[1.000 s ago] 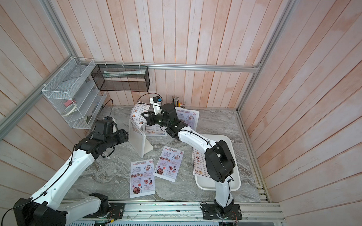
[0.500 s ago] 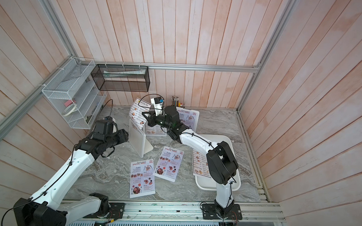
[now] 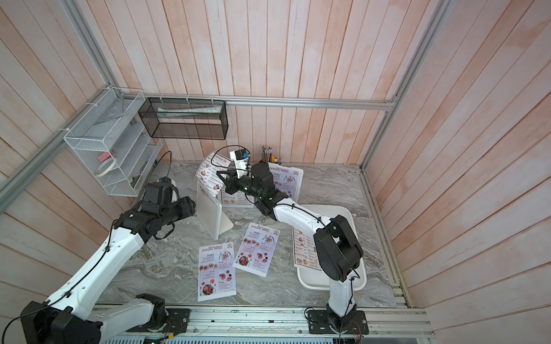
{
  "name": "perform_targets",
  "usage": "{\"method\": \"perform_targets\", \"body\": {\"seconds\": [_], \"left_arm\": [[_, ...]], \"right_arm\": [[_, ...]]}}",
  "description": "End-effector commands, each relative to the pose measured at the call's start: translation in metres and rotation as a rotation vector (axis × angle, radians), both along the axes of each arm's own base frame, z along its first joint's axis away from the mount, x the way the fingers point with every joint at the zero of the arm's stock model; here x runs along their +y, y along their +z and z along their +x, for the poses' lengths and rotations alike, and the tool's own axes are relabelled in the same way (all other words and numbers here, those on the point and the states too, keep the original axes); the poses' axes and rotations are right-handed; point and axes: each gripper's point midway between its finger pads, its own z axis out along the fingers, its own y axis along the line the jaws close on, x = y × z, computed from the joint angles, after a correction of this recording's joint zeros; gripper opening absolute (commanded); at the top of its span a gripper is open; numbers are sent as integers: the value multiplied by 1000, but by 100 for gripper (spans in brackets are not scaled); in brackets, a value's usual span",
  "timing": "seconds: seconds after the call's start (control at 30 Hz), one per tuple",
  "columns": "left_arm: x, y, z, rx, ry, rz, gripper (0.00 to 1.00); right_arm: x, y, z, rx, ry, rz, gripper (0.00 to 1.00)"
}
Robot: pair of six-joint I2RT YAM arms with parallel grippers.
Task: Replace the menus in the menu holders
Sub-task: Insert the menu into the menu holder.
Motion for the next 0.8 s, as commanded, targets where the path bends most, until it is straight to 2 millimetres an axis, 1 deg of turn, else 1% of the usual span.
{"method": "perform_targets", "body": {"seconds": [0.0,0.2,0.33,0.47,0.57,0.67,0.77], "left_arm": [[0,11,3,-24,1,-9,62],[0,11,3,-24,1,-9,61],[0,11,3,-23,0,-8,61],[0,11,3,-22,3,-10,61],[0,11,3,-24,1,-11,62],[1,11,2,-22,6,-9,62],[1,12,3,-28,9,-12,62]], "right_arm": [[-1,18,-7,-60,1,39,0],[-2,24,-8,-83,-2,54,0],[-5,25,-11,-99,0,65,0],[-8,22,-14,-113,0,76,0],[-6,19,-16,-109,12,71,0],[-7,20,-19,-113,23,77,0],[-9,17,-23,-113,30,79,2]]}}
